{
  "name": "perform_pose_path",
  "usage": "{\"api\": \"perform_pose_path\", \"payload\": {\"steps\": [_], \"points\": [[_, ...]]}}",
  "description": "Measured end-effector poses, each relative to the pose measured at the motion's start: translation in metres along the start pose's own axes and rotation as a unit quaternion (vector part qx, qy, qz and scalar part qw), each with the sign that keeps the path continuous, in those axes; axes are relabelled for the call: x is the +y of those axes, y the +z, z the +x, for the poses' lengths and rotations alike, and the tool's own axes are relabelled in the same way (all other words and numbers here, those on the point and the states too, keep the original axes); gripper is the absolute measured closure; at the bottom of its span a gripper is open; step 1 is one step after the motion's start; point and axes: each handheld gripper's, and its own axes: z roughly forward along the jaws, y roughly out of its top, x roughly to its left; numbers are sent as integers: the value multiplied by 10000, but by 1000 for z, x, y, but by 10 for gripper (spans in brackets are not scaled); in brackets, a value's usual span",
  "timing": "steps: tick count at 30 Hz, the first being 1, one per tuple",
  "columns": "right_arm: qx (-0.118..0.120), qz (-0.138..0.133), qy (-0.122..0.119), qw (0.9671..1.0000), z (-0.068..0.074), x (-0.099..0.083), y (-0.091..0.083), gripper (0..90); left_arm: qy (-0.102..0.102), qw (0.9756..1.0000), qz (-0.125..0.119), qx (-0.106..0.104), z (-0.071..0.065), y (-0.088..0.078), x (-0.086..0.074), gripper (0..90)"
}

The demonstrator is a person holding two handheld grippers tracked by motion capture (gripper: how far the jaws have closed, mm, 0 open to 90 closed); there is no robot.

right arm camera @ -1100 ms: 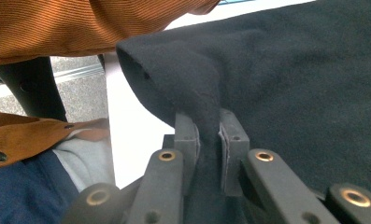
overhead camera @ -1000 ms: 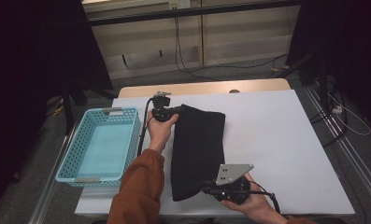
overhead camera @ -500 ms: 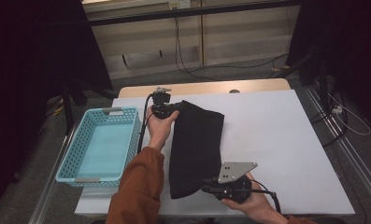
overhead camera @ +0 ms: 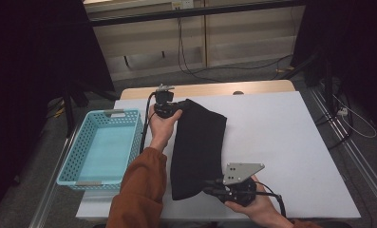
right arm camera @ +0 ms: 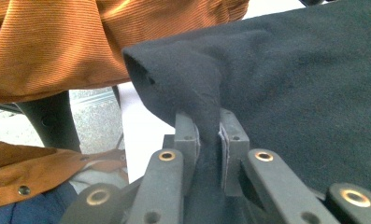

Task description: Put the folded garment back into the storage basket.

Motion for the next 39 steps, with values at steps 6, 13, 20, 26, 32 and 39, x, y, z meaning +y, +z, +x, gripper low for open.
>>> {"api": "perform_pose_path", "payload": {"steps": [6,13,20,26,32,39], "points": [[-36,-142,53,9999,-1,6,-6,820,29,10000,-44,23,-1,-6,7,817],[-41,-234,26,9997,-1,11,-10,820,19,9999,-87,46,-1,-11,12,817],[-38,-327,60,9994,-1,15,-13,820,21,10000,-74,51,0,-15,14,817],[-64,-389,17,9992,0,18,-16,820,-8,9999,-94,66,0,-19,17,817],[-51,-426,-18,9991,1,21,-16,820,14,9999,-137,84,0,-25,21,817],[-39,-500,-55,9987,2,27,-18,820,22,9998,-178,83,0,-31,26,817]]}}
